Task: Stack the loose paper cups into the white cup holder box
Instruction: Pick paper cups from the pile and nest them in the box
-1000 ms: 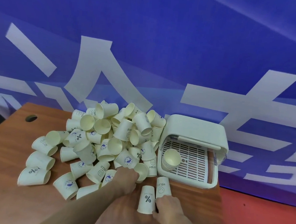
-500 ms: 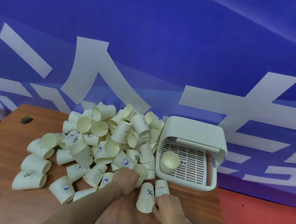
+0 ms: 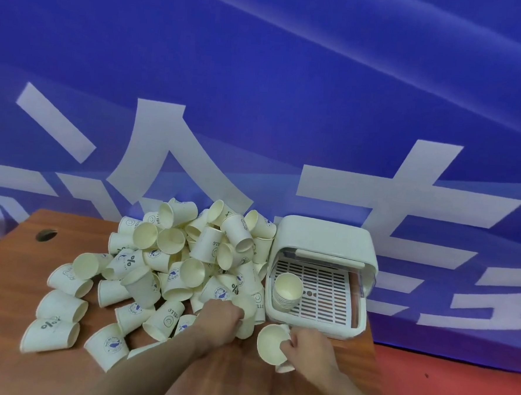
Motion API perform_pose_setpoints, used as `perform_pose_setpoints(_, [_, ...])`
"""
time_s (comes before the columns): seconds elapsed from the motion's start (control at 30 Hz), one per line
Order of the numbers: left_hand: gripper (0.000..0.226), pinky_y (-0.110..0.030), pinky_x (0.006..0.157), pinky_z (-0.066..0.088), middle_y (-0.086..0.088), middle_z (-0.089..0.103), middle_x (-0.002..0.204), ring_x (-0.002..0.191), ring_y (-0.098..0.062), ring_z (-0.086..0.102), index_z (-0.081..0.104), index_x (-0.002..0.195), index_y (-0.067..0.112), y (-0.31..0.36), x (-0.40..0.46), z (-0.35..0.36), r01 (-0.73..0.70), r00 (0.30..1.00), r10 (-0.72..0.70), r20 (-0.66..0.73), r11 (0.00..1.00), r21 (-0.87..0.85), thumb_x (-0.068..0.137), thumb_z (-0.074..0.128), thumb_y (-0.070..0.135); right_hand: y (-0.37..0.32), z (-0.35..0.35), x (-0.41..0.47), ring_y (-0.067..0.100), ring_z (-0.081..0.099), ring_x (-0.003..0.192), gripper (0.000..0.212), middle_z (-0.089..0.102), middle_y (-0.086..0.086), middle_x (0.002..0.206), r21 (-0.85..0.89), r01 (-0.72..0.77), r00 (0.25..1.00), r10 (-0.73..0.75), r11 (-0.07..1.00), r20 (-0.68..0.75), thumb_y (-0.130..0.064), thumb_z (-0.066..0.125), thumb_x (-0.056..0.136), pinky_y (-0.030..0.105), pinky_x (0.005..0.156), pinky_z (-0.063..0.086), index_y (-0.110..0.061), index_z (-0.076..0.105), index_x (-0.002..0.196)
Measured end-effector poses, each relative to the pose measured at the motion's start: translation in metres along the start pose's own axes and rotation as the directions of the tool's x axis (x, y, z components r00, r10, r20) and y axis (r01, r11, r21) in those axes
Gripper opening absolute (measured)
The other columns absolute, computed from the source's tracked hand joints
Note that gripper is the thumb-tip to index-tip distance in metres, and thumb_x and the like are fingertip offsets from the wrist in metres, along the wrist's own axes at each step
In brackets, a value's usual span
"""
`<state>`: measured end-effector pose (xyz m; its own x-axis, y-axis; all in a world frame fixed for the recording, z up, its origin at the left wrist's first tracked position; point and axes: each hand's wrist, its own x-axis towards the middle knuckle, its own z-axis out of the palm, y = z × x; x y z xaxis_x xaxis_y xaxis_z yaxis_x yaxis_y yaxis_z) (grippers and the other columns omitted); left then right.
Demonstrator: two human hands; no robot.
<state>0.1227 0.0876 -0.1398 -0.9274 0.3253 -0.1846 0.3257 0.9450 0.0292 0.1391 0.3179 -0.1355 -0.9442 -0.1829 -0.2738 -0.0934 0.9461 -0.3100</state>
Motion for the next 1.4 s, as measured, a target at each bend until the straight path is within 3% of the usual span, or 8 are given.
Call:
perform_pose_setpoints(0.17, [0.028,-0.032,0.065,0.033,-0.011,0.069,0.094,0.087,-0.033,0.064,0.064,0.097,0.015,0.005,-0.003,-0.024,0.012,0.992,-0.011,-0.122,1.000,0.005,0.098,0.041,0.031,0.015,-0.016,0.003,0.013,0.042,0.054,0.027,0.045,-0.001,0.057,0.164,-0.063,0.996,0.072,0.984,-0.051,-0.037,0.051,0.076,0.031,0.055,0.040,-0.018,0.042,0.059])
perform_pose_setpoints(0.23, [0.018,-0.027,0.053,0.033,-0.004,0.067,0.068,0.063,-0.026,0.064,0.063,0.075,0.019,0.006,-0.003,-0.038,0.001,0.980,0.009,-0.199,0.999,0.047,0.086,0.062,0.033,0.019,-0.024,0.003,0.011,0.035,0.052,0.031,0.037,-0.001,0.055,0.235,-0.064,0.992,0.087,0.970,-0.091,-0.035,0.053,0.078,0.029,0.052,0.032,-0.020,0.036,0.058])
perform_pose_setpoints(0.33, [0.032,-0.017,0.036,0.023,0.002,0.048,0.039,0.033,-0.017,0.048,0.053,0.051,0.021,0.003,0.005,-0.044,0.014,0.958,0.006,-0.287,0.997,0.070,0.060,0.082,0.031,0.027,-0.034,0.003,0.011,0.034,0.052,0.031,0.037,-0.003,0.055,0.310,-0.083,0.978,0.138,0.947,-0.157,-0.032,0.053,0.081,0.029,0.051,0.029,-0.020,0.036,0.059])
perform_pose_setpoints(0.43, [0.027,-0.018,0.033,0.031,0.002,0.050,0.041,0.034,-0.018,0.050,0.054,0.057,0.021,0.007,0.012,-0.057,-0.038,0.935,0.050,-0.351,0.998,0.040,0.065,0.079,0.027,0.035,-0.041,0.004,0.012,0.036,0.053,0.030,0.040,-0.005,0.055,0.353,-0.131,0.961,0.206,0.927,-0.186,-0.032,0.054,0.082,0.031,0.052,0.031,-0.020,0.038,0.059])
perform_pose_setpoints(0.67, [0.020,-0.018,0.040,0.019,0.002,0.050,0.040,0.034,-0.019,0.050,0.059,0.061,0.024,0.029,0.034,-0.075,-0.091,0.895,0.130,-0.426,0.990,0.111,0.073,0.070,0.035,0.049,-0.054,-0.001,0.014,0.035,0.051,0.033,0.039,-0.004,0.052,0.395,-0.183,0.924,0.295,0.900,-0.243,-0.030,0.056,0.082,0.031,0.050,0.031,-0.018,0.037,0.058])
perform_pose_setpoints(0.9, [0.033,-0.018,0.040,0.025,0.001,0.048,0.039,0.032,-0.020,0.048,0.051,0.056,0.022,0.038,0.053,-0.069,-0.129,0.909,0.185,-0.374,0.977,0.169,0.067,0.080,0.032,0.068,-0.053,-0.007,0.016,0.037,0.051,0.032,0.043,-0.004,0.052,0.391,-0.253,0.898,0.366,0.885,-0.245,-0.032,0.054,0.081,0.030,0.049,0.035,-0.017,0.037,0.059])
perform_pose_setpoints(1.3, [0.031,-0.019,0.042,0.013,0.003,0.046,0.036,0.028,-0.016,0.044,0.058,0.050,0.025,0.046,0.073,-0.058,-0.148,0.972,0.187,-0.142,0.957,0.249,0.049,0.086,0.037,0.087,-0.041,0.009,0.018,0.048,0.056,0.031,0.051,-0.001,0.057,0.410,-0.335,0.885,0.433,0.848,-0.171,-0.032,0.053,0.085,0.031,0.054,0.040,-0.018,0.041,0.060])
perform_pose_setpoints(1.4, [0.016,-0.024,0.045,0.023,-0.001,0.060,0.051,0.043,-0.023,0.057,0.064,0.064,0.024,0.047,0.077,-0.053,-0.150,0.978,0.184,-0.095,0.947,0.284,0.068,0.077,0.034,0.089,-0.037,0.013,0.019,0.054,0.061,0.030,0.057,0.001,0.061,0.390,-0.360,0.883,0.445,0.847,-0.151,-0.034,0.052,0.085,0.030,0.057,0.043,-0.017,0.043,0.062])
